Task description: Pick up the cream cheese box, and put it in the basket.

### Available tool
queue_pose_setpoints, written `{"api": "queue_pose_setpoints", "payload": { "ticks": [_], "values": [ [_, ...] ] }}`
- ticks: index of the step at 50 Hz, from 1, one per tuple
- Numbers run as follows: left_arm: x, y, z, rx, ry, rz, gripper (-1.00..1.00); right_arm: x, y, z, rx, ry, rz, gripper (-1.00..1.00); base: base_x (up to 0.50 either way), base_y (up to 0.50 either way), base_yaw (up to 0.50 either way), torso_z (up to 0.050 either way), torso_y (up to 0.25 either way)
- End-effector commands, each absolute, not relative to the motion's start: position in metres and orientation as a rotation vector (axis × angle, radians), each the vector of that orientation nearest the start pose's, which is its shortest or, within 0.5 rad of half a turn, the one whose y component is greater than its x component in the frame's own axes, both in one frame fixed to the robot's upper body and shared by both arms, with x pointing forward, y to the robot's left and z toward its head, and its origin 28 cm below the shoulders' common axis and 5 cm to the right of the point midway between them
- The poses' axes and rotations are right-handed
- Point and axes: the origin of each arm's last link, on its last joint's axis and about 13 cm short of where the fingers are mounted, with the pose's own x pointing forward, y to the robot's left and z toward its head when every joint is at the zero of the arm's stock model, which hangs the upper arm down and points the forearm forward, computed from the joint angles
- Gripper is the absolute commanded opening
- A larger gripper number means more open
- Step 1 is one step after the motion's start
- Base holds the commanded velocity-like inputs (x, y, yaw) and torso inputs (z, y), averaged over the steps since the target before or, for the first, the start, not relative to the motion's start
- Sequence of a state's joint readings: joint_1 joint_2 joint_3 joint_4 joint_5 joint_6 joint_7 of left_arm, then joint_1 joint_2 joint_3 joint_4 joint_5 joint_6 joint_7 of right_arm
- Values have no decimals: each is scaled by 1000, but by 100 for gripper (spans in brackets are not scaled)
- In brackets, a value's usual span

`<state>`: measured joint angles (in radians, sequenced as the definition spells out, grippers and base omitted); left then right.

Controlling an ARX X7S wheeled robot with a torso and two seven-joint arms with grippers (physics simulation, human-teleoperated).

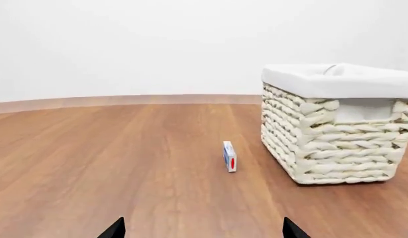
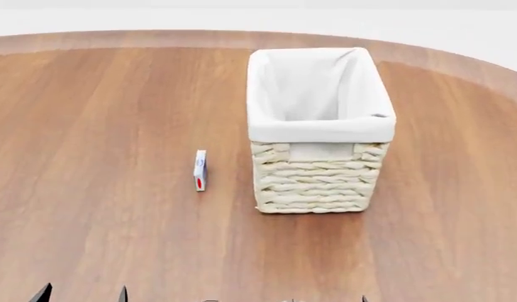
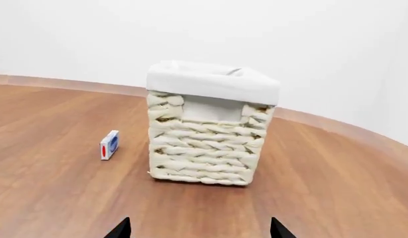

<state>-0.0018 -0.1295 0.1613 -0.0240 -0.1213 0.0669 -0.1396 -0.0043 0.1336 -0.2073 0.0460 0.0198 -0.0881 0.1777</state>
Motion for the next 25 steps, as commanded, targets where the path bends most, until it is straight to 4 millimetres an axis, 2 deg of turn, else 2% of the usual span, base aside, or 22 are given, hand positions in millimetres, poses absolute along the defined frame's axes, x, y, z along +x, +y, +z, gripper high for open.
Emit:
{"api": "queue_pose_setpoints", "payload": {
  "ticks": [1,9,25],
  "values": [
    [208,204,11,3,-26,-18,100,206,-89,4,-104,-31,32,100,359,-23,0,0,0],
    [208,204,11,5,-27,-18,100,206,-90,5,-100,-27,30,100,362,-60,0,0,0],
    [205,204,13,5,-41,-17,100,200,-91,10,-90,-48,31,100,361,-156,0,0,1]
  ]
}}
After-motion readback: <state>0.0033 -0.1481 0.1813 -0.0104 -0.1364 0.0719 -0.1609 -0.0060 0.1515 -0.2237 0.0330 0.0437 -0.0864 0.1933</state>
